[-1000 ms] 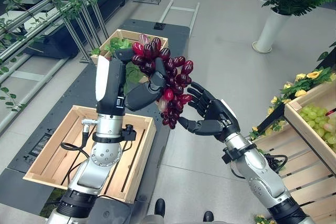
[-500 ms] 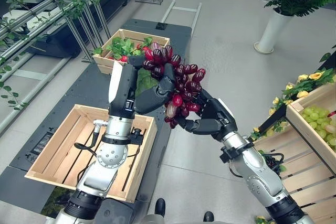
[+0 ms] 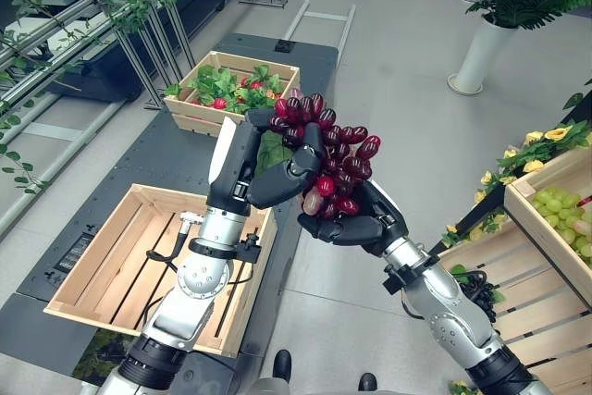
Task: Pick up the fruits from the basket on one side to the basket on the other side
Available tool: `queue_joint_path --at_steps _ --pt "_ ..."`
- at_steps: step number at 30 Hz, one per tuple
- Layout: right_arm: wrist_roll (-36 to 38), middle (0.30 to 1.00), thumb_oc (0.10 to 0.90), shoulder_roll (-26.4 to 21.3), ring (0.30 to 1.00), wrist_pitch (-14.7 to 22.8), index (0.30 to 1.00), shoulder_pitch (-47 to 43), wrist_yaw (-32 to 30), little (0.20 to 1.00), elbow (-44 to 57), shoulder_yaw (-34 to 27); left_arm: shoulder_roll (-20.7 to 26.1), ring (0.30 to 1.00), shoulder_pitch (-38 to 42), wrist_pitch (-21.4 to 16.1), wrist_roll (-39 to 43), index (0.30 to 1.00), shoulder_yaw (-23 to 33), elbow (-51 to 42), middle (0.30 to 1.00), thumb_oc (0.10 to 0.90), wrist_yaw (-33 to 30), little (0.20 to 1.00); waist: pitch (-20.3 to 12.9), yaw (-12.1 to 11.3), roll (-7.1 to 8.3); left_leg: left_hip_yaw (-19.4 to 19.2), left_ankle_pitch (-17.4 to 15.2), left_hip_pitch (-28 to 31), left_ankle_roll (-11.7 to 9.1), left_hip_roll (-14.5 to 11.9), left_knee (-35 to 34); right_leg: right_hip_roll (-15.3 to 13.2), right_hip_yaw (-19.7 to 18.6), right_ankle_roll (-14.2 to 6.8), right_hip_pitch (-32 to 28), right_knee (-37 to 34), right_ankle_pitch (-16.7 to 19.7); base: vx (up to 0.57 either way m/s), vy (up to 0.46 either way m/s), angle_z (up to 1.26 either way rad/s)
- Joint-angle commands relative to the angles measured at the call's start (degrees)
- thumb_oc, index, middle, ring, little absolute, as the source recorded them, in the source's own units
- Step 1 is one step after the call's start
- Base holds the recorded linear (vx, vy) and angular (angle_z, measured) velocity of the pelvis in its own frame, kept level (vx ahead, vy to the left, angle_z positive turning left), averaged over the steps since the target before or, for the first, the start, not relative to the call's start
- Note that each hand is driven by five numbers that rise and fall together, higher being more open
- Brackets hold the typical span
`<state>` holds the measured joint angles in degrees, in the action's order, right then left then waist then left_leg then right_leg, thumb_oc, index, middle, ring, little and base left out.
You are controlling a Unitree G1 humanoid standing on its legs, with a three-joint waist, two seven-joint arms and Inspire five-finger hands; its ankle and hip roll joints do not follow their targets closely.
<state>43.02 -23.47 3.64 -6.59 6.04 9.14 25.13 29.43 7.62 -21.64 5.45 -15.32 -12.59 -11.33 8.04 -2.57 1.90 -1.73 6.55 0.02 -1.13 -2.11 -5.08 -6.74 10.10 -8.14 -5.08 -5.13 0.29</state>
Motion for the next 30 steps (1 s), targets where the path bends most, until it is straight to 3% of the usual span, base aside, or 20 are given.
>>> queue_joint_path --at_steps 1,2,3,21,22,24,25,30 --pt "0.71 0.509 0.54 4.01 0.509 5.78 0.509 -6.0 0.83 0.509 2.95 -0.76 -2.13 0.3 6.51 -6.0 2.64 0.3 -1.2 -1.9 0.3 0.4 0.12 0.3 -6.61 -0.38 0.02 2.01 -6.99 2.29 -0.04 1.43 0.08 1.87 0.17 2.52 1.38 0.3 1.53 0.0 0.0 0.0" --pt "0.71 0.448 0.499 4.01 0.448 5.78 0.448 -6.0 0.83 0.448 2.95 -0.76 -2.13 0.3 6.51 -6.0 2.64 0.3 -1.2 -1.89 0.3 0.4 0.12 0.3 -6.62 -0.39 0.02 2.01 -6.99 2.29 -0.04 1.43 0.08 1.87 0.17 2.52 1.38 0.3 1.53 0.0 0.0 0.0" --pt "1.03 0.3 0.4 3.81 0.3 5.7 0.3 -6.08 0.86 0.3 2.95 -0.99 -1.91 0.3 6.37 -5.99 2.56 0.3 -1.23 -1.6 0.3 0.4 0.07 0.3 -6.6 -0.38 -0.02 2.01 -6.98 2.28 -0.03 1.46 0.08 1.85 0.15 2.52 1.38 0.28 1.53 0.0 0.0 0.0" --pt "-3.84 0.3 0.4 3.49 0.3 8.63 0.3 -3.7 -5.31 0.3 2.51 -4.16 -1.17 0.3 4.17 -3.81 1.32 0.3 0.74 -0.32 0.3 0.4 -1.91 0.3 -6.4 0.06 -0.15 1.34 -6.91 2.48 -0.01 1.14 0.08 1.94 -0.41 2.46 1.55 0.32 1.69 0.0 0.0 0.0" --pt "-4.57 0.3 0.4 3.41 0.3 8.92 0.3 -3.36 -5.99 0.3 2.5 -4.69 -1.12 0.378 3.86 -3.4 1.0 0.378 1.06 -0.37 0.378 0.452 -2.28 0.378 -6.28 0.17 -0.16 1.3 -6.95 2.54 0.05 1.12 0.08 2.02 -0.56 2.49 1.62 0.39 1.69 0.0 0.0 0.0" --pt "-5.88 0.3 0.4 3.11 0.3 9.19 0.3 -2.4 -7.3 0.3 2.77 -5.86 -0.78 0.653 3.25 -3.5 0.38 0.653 1.78 0.01 0.653 0.635 -2.61 0.653 -6.13 0.4 -0.14 1.08 -7.01 2.63 0.08 1.04 0.08 2.11 -0.87 2.48 1.72 0.38 1.74 0.0 0.0 0.0" --pt "-6.09 0.3 0.4 2.79 0.3 9.36 0.3 -1.85 -7.82 0.3 2.87 -6.45 -0.62 0.9 2.9 -3.23 0.42 0.9 2.13 0.0 0.9 0.8 -3.06 0.9 -6.05 0.55 -0.11 0.92 -7.03 2.69 0.1 1.0 0.08 2.16 -1.08 2.48 1.75 0.35 1.78 -0.01 0.012 -0.03" --pt "-8.18 0.3 0.4 2.65 0.3 12.01 0.3 -0.15 -10.98 0.3 2.14 -9.15 -0.86 0.9 1.57 -3.18 -1.38 0.9 4.46 1.09 0.9 0.8 -7.95 0.9 -5.69 1.18 -0.12 -0.14 -7.24 3.15 0.15 0.65 0.08 2.4 -1.94 2.54 1.82 0.23 1.89 -0.01 0.016 -0.08"
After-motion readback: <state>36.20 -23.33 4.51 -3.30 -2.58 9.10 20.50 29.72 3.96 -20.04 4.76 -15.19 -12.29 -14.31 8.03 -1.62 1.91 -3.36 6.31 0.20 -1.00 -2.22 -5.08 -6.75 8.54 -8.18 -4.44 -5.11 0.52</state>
